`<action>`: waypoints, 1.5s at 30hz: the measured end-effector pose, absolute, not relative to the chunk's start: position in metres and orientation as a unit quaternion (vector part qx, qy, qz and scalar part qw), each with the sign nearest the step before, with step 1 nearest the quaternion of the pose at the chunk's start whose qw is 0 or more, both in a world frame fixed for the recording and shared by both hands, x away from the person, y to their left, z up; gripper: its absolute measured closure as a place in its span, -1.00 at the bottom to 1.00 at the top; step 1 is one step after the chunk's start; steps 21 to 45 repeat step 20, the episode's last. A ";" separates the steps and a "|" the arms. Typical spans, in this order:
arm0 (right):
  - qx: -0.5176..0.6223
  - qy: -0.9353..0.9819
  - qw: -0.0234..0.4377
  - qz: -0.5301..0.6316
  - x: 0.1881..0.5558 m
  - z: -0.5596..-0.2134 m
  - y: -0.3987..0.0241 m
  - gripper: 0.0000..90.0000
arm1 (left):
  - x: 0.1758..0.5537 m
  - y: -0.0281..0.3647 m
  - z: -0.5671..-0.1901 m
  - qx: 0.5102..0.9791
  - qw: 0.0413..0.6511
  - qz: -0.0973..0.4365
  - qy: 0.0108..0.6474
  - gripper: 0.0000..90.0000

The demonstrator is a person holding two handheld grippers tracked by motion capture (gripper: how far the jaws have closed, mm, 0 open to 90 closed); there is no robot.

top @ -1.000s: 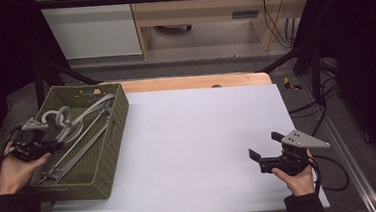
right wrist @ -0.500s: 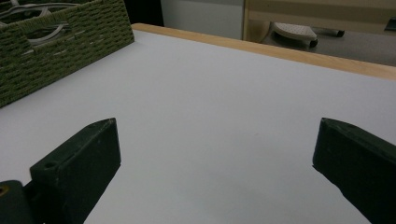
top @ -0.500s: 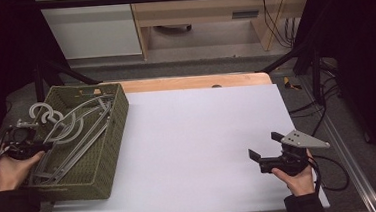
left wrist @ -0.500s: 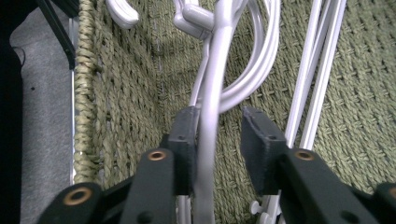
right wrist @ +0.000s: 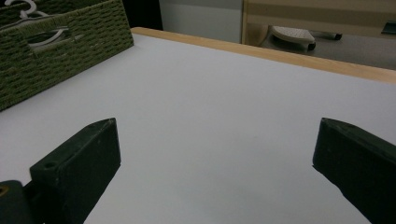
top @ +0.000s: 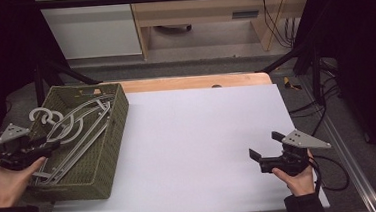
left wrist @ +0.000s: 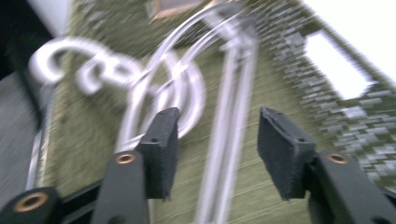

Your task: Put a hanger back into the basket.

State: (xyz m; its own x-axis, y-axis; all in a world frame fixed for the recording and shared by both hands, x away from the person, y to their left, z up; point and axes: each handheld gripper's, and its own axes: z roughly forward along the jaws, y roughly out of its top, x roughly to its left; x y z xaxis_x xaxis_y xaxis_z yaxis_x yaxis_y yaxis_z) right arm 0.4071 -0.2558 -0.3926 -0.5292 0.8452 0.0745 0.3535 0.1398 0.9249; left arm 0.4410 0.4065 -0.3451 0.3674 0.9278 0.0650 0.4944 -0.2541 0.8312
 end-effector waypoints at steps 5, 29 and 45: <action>0.418 0.712 0.247 0.507 0.406 -0.391 -0.256 -0.98 | 0.426 0.372 -0.343 0.727 0.471 0.251 0.433 -0.35; 0.416 0.705 0.248 0.519 0.403 -0.389 -0.260 -0.99 | 0.408 0.297 -0.365 0.758 0.498 0.215 0.362 -0.76; 0.416 0.705 0.248 0.519 0.403 -0.389 -0.260 -0.99 | 0.408 0.297 -0.365 0.758 0.498 0.215 0.362 -0.76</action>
